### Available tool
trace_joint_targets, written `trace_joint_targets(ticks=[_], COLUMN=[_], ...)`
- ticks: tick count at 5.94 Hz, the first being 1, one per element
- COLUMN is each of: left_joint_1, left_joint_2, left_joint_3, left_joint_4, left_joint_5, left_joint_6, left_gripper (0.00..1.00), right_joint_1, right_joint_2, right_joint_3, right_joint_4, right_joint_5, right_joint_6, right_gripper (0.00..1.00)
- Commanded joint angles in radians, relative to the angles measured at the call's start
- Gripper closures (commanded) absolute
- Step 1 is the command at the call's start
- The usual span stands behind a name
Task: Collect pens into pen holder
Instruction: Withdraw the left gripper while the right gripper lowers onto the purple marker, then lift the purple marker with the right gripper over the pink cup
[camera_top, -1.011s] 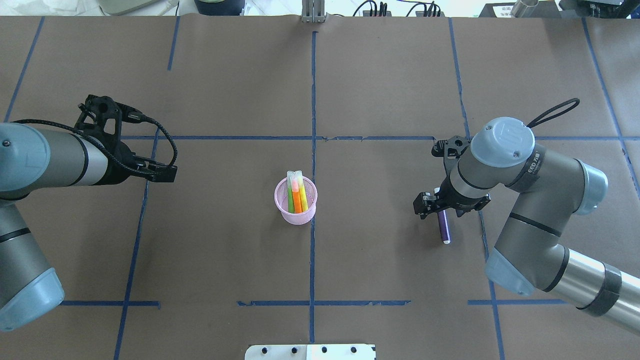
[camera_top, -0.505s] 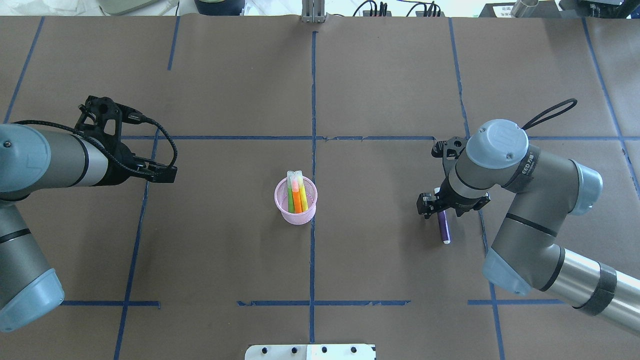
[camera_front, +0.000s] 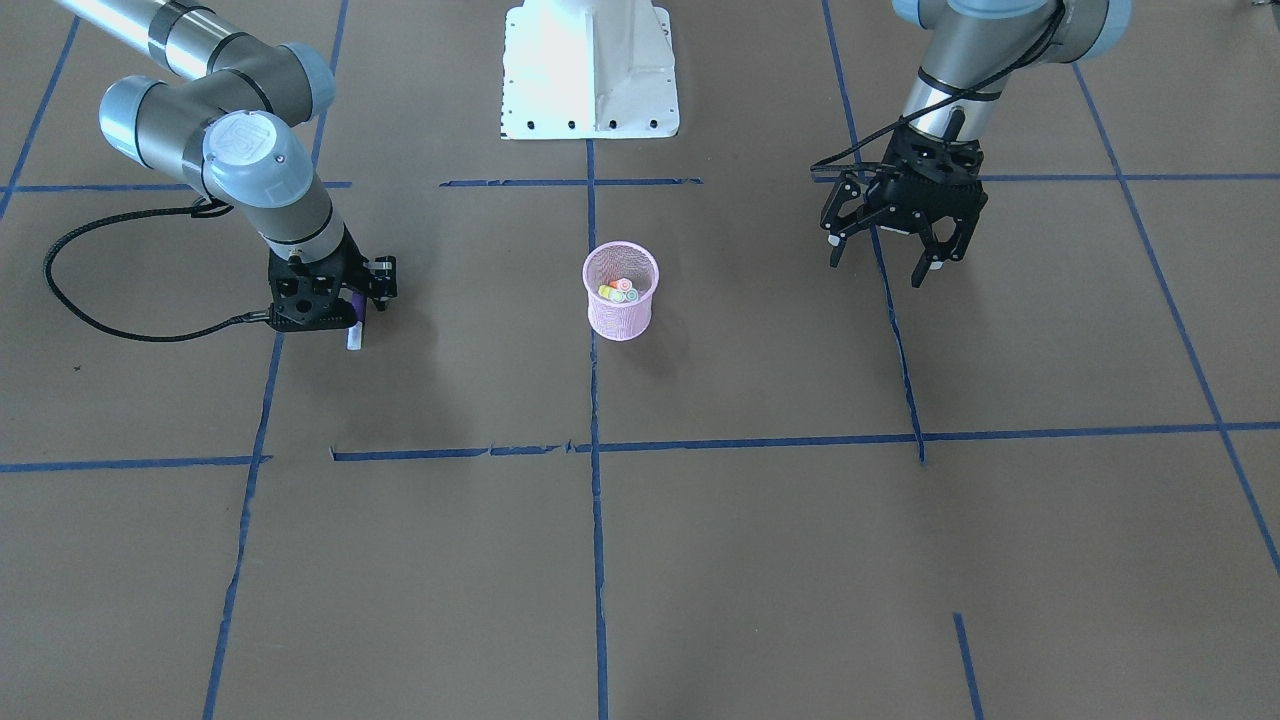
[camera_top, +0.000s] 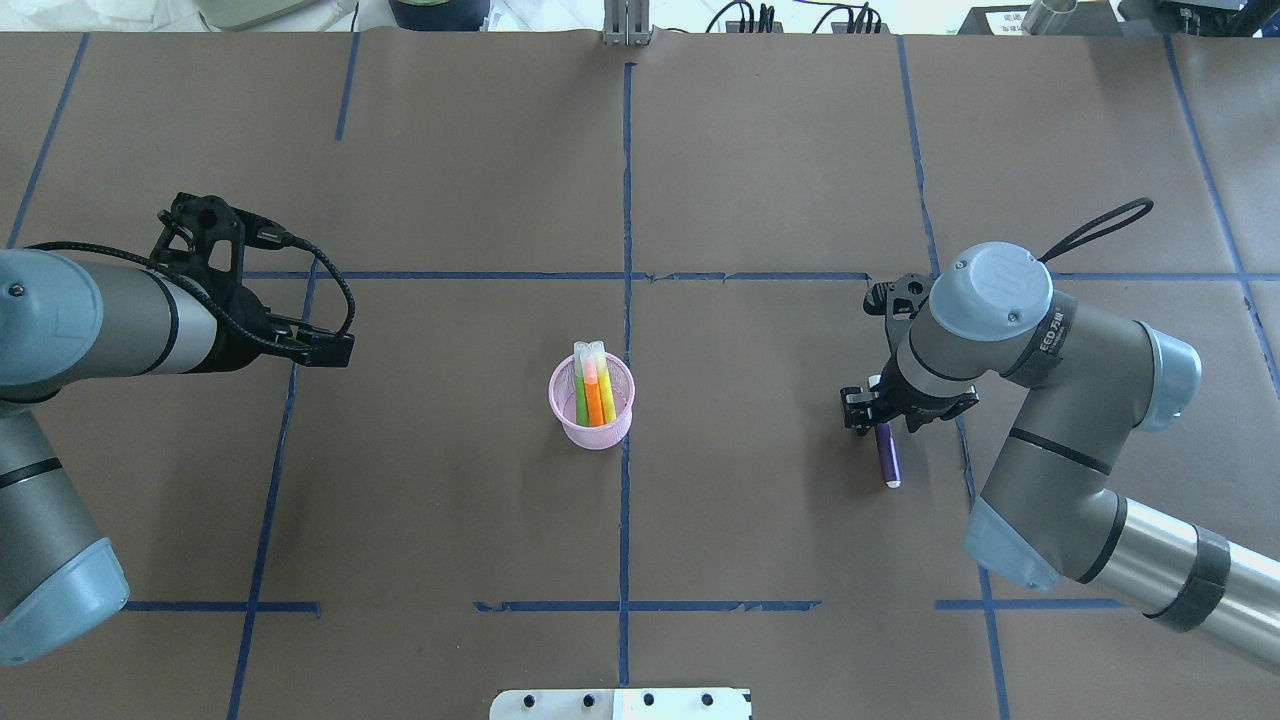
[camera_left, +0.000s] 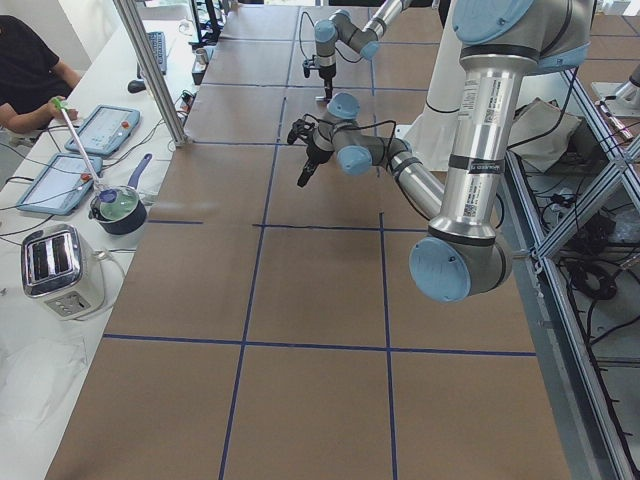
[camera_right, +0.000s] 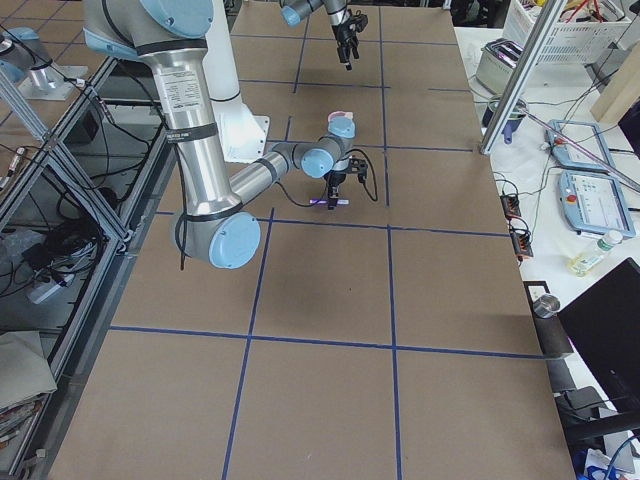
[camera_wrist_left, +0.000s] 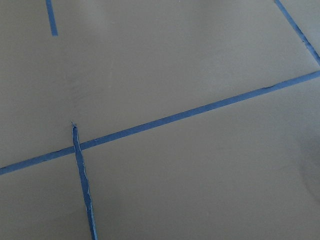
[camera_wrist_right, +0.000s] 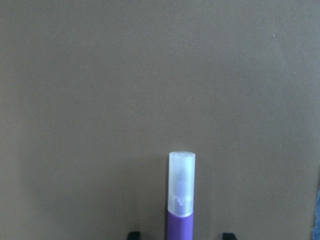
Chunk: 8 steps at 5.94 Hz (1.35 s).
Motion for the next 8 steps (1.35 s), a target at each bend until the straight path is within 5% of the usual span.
trace_joint_targets(ticks=[1,3,5,6,8], left_joint_1=[0.003,0.003,0.005,0.005,0.003], left_joint_2=[-0.001,-0.002,-0.004,-0.001,0.001], left_joint_3=[-0.001,-0.001,-0.003,0.0,0.004], left_joint_4=[0.0,0.0,0.0,0.0,-0.002], left_joint_5=[0.0,0.0,0.0,0.002,0.0], left_joint_6=[0.0,0.0,0.0,0.0,0.005], left_gripper=[0.0,0.0,0.0,0.0,0.0], right_joint_1=[0.006,0.035,-0.14,-0.188,-0.449], right_joint_2=[0.0,0.002,0.064,0.154,0.204], right_joint_3=[0.006,0.103,0.278,0.28,0.262], right_joint_4=[0.0,-0.002,-0.008,-0.002,0.038], right_joint_5=[0.0,0.0,-0.429,-0.516,-1.103], right_joint_6=[0.0,0.009,0.173,0.228,0.406], right_gripper=[1.0,1.0,1.0,1.0,1.0])
